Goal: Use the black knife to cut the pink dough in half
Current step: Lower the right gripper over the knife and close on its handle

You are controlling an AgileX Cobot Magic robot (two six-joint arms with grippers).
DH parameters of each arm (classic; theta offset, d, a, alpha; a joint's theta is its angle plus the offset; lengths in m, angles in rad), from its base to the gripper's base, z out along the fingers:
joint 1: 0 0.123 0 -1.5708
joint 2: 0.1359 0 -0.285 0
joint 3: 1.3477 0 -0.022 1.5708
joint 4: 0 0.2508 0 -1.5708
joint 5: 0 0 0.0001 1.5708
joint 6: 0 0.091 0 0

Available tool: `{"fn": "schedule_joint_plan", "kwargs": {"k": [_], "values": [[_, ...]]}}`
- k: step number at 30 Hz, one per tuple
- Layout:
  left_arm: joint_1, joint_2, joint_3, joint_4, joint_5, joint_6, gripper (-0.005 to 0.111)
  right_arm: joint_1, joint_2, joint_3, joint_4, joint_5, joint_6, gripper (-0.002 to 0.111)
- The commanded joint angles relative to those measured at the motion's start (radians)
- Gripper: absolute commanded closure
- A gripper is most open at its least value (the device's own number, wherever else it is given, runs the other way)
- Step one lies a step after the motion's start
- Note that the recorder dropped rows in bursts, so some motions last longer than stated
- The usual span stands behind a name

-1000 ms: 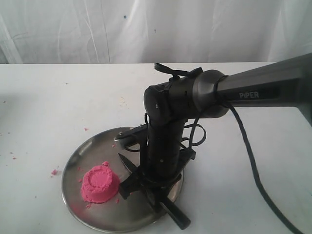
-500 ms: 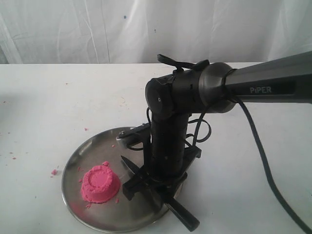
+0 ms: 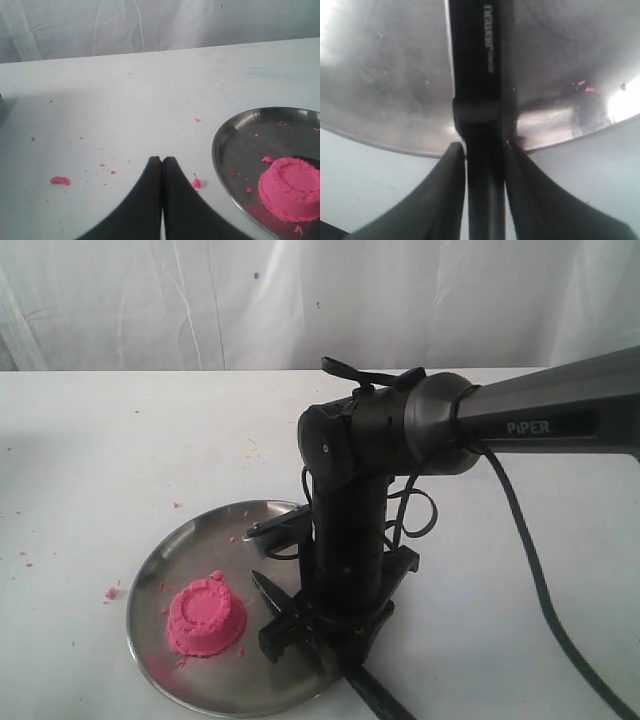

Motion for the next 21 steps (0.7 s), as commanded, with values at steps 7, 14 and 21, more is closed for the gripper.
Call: {"fn": "schedule_joint_plan", "kwargs": {"k": [7, 14, 21], "values": [[-0.006, -0.003, -0.006, -0.012, 0.003, -0.006, 0.107, 0.002, 0.001, 0.001, 0.0, -0.068, -0.02, 0.076], [-0.006, -0.003, -0.006, -0.012, 0.003, -0.006, 0.107, 0.002, 0.001, 0.001, 0.0, -0.112, -0.021, 0.077], [-0.006, -0.003, -0.006, -0.012, 0.003, -0.006, 0.107, 0.002, 0.001, 0.001, 0.0, -0.133, -0.019, 0.092]]}}
